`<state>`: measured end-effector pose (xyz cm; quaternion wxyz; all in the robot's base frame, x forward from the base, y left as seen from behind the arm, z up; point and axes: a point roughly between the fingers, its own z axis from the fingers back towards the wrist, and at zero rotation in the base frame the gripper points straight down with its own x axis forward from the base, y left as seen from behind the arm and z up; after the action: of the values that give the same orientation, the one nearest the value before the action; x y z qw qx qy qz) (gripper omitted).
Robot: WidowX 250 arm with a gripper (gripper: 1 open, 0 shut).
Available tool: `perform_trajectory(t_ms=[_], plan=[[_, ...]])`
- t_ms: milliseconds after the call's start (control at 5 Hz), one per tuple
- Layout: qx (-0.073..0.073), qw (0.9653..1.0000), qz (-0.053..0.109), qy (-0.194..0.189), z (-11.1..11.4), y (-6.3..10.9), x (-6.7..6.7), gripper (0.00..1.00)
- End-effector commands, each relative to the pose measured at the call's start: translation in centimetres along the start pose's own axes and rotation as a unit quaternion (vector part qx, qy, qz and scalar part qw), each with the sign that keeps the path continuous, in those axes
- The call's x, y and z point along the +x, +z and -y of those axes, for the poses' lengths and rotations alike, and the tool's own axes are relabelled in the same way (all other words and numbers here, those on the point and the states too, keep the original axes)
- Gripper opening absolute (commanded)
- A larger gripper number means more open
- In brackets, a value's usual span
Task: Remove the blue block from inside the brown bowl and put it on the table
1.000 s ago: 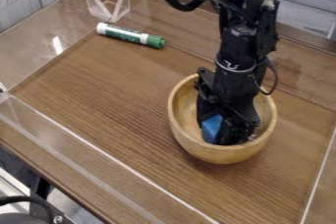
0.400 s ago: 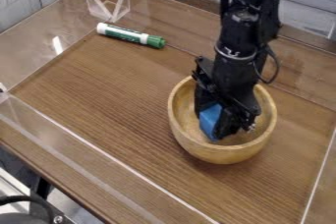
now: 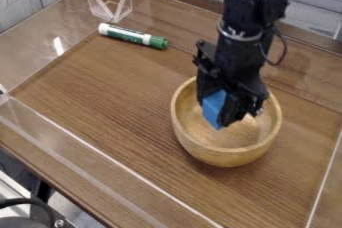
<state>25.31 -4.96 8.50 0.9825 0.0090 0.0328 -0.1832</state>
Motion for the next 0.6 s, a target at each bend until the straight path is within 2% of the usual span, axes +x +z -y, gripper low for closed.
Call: perform_trajectory(t_ms=[0, 200, 400], plan=[[0.015, 0.9979, 0.050, 0.038, -1.3, 4.0, 0.4, 0.00], [0.023, 0.9934, 0.066, 0.090, -3.2, 6.1, -0.6, 0.00], [0.027, 0.9880, 0.074, 0.133, -5.9, 6.9, -2.3, 0.00]])
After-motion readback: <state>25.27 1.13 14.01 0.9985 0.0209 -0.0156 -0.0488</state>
